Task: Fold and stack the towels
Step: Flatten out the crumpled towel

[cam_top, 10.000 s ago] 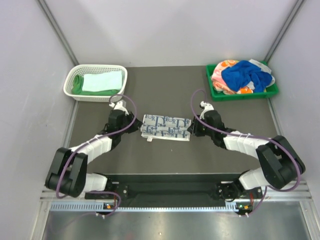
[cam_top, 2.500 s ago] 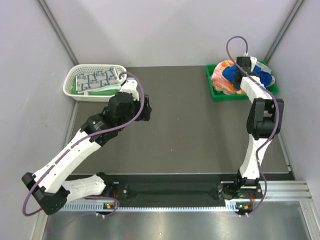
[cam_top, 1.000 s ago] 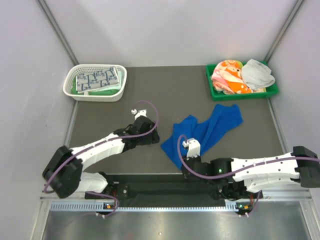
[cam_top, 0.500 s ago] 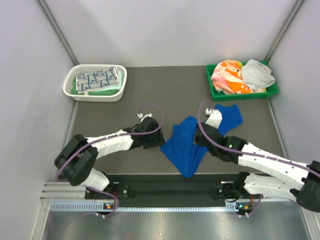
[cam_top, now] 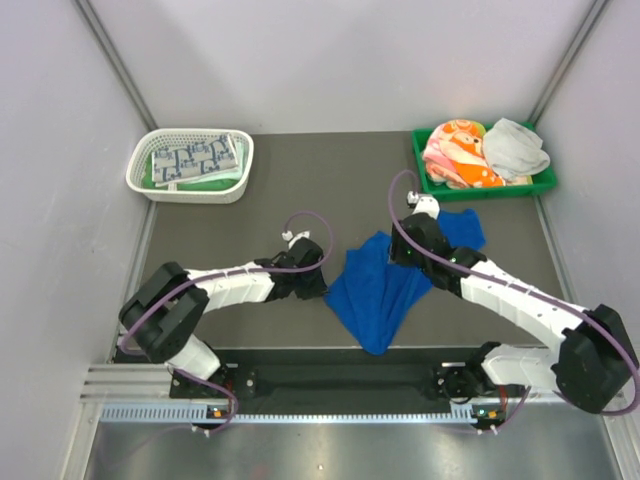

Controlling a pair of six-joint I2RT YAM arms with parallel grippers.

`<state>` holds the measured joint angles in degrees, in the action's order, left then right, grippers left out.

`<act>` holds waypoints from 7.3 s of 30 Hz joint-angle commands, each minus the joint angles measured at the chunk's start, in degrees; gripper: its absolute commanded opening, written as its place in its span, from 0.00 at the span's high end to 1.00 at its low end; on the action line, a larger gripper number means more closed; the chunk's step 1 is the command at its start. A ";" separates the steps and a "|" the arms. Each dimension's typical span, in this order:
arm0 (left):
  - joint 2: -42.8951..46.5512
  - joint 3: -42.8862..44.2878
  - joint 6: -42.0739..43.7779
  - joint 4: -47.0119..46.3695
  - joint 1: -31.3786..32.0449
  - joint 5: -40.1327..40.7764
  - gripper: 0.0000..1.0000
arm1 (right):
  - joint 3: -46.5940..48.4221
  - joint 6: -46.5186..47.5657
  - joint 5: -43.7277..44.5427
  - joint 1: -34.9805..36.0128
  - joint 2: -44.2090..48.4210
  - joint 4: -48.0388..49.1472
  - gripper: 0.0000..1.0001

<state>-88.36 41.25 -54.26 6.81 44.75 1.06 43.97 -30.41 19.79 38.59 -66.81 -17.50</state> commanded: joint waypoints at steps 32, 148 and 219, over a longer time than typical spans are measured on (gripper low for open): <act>34.73 -17.88 -5.42 23.59 -15.39 3.42 1.00 | 37.32 21.18 -16.80 -1.24 -43.75 2.03 0.51; 14.61 92.87 42.13 32.04 0.42 -2.73 1.00 | 79.78 24.70 -4.58 9.22 0.98 -12.47 1.00; -8.96 60.54 22.79 -7.78 -37.64 -18.02 1.00 | 58.00 11.95 -32.10 -23.30 -25.62 13.37 1.00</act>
<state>-108.33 104.77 -33.36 6.76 7.20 -17.61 104.16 -20.38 -13.43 14.92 -105.06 -9.26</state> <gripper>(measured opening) 0.014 0.010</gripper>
